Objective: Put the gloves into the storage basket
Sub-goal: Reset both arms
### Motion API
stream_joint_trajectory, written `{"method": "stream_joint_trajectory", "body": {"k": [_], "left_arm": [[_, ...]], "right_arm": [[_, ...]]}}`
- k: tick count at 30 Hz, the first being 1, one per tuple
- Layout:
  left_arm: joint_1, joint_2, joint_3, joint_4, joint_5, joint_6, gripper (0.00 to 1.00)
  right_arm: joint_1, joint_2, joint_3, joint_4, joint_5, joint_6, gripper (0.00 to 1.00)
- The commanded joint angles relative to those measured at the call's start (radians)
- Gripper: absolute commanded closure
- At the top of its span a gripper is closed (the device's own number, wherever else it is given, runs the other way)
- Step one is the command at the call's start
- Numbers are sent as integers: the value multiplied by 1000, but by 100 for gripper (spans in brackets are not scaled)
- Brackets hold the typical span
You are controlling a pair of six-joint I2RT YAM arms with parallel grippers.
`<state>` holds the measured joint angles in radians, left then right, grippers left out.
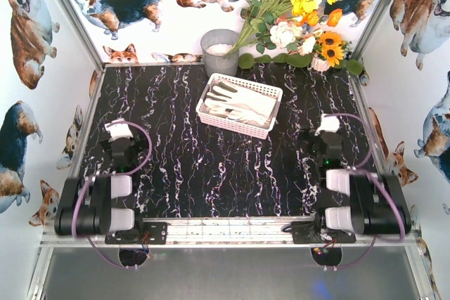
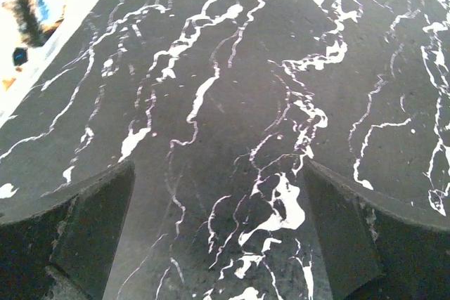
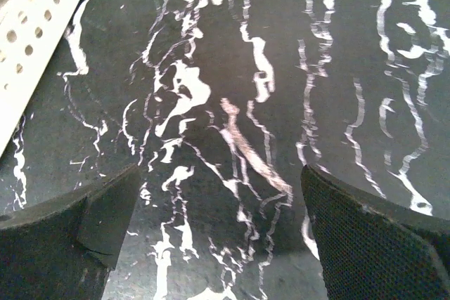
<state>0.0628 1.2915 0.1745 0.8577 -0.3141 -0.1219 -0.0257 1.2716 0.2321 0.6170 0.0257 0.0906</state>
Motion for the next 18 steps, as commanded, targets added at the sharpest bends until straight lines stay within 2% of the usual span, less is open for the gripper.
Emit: {"method": "stream_joint_trajectory", "body": {"k": [1,2,3,4,6,9,10,14,18], "left_arm": [[-15,168,-11,419,139,91,0],[-22,224,-10,475,159,105,0],[-40,273,-3,520,166,128,0],[-59,279,13,483,152,149,0],[-110,249,96,282,103,187,0],[-92,258,135,216,13,130,0],[-99,266,131,244,-4,140,0],[-101,265,124,253,-3,139,0],[-101,265,129,247,16,148,0]], "right_arm": [[75,159,31,312,-21,-146,0],[88,201,25,392,-3,-153,0],[89,197,26,376,8,-148,0],[89,172,43,299,1,-152,0],[87,142,96,151,-3,-145,0],[82,196,92,247,85,-102,0],[77,203,86,268,86,-99,0],[77,172,103,190,84,-96,0],[74,202,92,257,76,-96,0]]}}
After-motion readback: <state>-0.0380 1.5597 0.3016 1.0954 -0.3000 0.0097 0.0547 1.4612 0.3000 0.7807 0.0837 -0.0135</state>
